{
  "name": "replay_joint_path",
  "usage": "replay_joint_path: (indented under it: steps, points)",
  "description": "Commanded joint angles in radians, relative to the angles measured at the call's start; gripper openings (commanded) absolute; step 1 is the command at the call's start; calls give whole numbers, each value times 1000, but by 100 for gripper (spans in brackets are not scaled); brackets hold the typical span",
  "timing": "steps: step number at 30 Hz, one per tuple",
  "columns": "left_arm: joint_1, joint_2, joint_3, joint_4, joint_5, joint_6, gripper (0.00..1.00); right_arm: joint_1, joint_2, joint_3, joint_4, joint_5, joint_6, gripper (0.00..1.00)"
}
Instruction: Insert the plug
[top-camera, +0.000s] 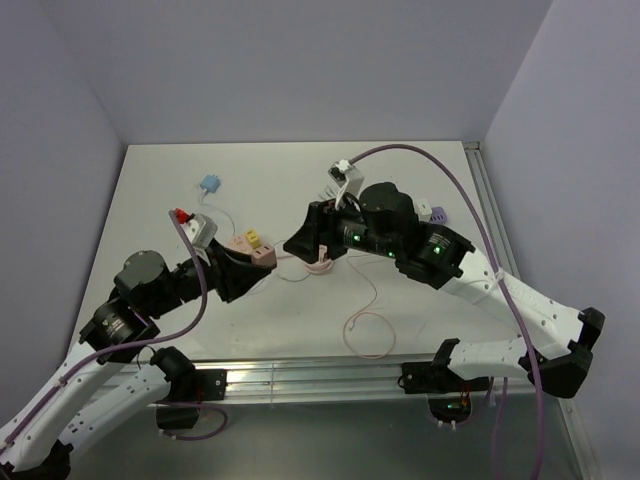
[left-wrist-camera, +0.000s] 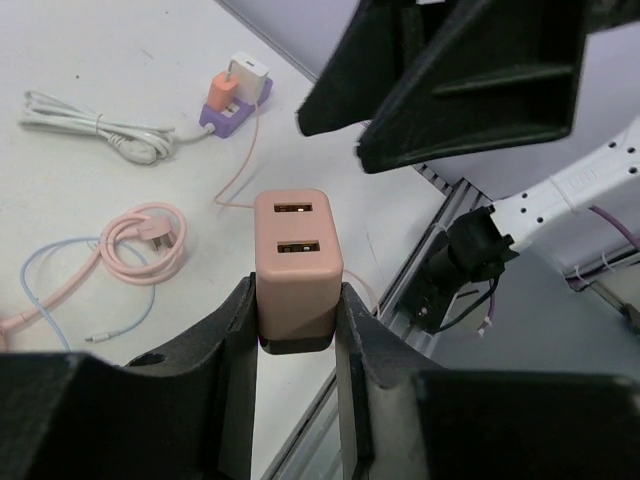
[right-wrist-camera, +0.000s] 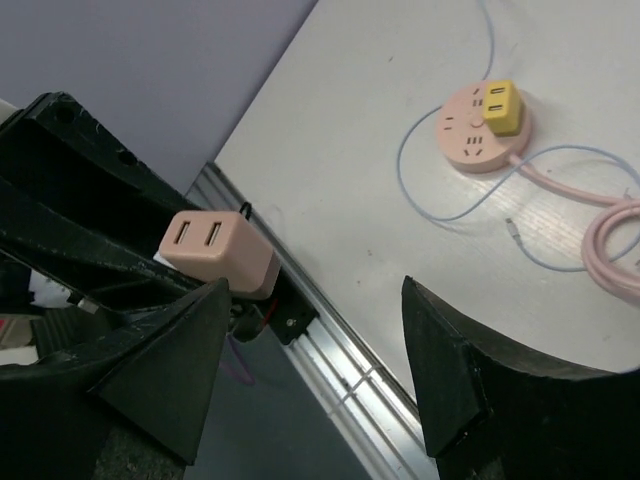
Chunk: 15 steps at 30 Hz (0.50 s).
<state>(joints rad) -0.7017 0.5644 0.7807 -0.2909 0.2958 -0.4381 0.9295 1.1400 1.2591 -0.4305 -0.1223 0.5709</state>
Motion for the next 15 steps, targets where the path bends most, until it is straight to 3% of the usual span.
replay_joint_path:
  steps: [1, 9, 15]
  points:
    - [4, -1, 75, -57, 63, 82, 0, 8, 75, 124, -82, -76, 0, 76]
    - [4, 120, 170, -209, 34, 246, 0, 112, 245, 384, -277, 24, -19, 80]
    - [4, 147, 184, -209, -1, 276, 0, 141, 331, 471, -379, 41, -39, 75]
